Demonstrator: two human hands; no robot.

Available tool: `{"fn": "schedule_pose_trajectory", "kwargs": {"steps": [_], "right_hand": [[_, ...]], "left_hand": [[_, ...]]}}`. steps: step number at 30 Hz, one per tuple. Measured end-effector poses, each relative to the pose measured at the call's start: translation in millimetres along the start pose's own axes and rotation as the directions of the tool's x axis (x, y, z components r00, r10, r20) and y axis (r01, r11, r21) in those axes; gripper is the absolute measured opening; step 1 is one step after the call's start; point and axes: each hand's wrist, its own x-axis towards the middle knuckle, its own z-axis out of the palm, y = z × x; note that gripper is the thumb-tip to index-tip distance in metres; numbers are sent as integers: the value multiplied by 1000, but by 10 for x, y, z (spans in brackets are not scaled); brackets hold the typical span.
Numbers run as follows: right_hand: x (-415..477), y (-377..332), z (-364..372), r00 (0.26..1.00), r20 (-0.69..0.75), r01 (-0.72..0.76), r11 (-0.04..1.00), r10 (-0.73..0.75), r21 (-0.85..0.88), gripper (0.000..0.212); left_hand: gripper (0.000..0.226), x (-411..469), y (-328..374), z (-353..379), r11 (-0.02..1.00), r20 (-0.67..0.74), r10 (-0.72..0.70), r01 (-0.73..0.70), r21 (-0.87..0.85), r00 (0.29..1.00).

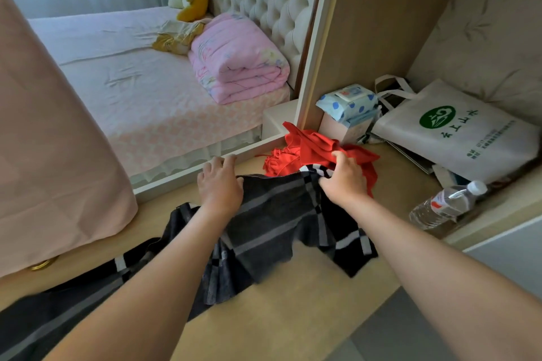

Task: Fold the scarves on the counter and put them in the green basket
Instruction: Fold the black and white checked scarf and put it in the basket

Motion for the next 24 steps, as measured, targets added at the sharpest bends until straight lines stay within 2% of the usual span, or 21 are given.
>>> {"fn": "schedule_pose_trajectory", "kwargs": {"steps": [2, 3, 6, 9, 10, 12, 14, 16, 18, 20, 22, 24], "right_hand": [[38, 8, 113, 990, -76, 105, 986, -115, -128, 64], [40, 18, 209, 983, -53, 168, 976, -177, -138, 61], [-52, 78, 580, 906, 207, 387, 921, -369, -52, 48], [-214, 110, 895, 754, 496, 491, 871, -432, 12, 49], [-265, 104, 978, 696, 569, 520, 854, -438, 20, 52], [-346, 108, 1130, 593, 687, 553, 833, -421, 33, 59], [-377, 165, 1234, 539, 763, 587, 809, -355, -38, 62], [-337, 259, 1276, 581, 758, 656, 722, -296, -221, 60], [-278, 312, 1244, 672, 691, 662, 635, -268, -398, 60], [-254, 273, 1200, 739, 634, 615, 611, -228, -498, 58], [-289, 143, 1175, 774, 592, 591, 587, -222, -553, 57], [-391, -53, 1186, 783, 537, 600, 610, -314, -518, 51]], "left_hand": [[55, -56, 6, 183, 997, 18, 41, -40, -66, 999], [54, -87, -5, 290, 993, 36, 71, -67, -96, 997], [46, -181, -63, 578, 990, 111, 83, -69, -122, 990], [43, -314, -178, 807, 999, 270, 36, -37, -1, 962], [50, -367, -226, 871, 996, 334, 14, -43, 80, 942], [77, -487, -329, 977, 981, 438, -52, -36, 190, 897], [109, -633, -417, 1041, 977, 514, -121, 10, 214, 849], [128, -780, -485, 1087, 977, 549, -161, 54, 206, 820], [131, -905, -508, 1091, 982, 565, -161, 71, 177, 809], [123, -1001, -510, 1084, 989, 561, -138, 85, 119, 816], [108, -1046, -498, 1040, 995, 502, -104, 88, 56, 859], [88, -1072, -499, 924, 997, 399, -75, 81, 0, 914]]}}
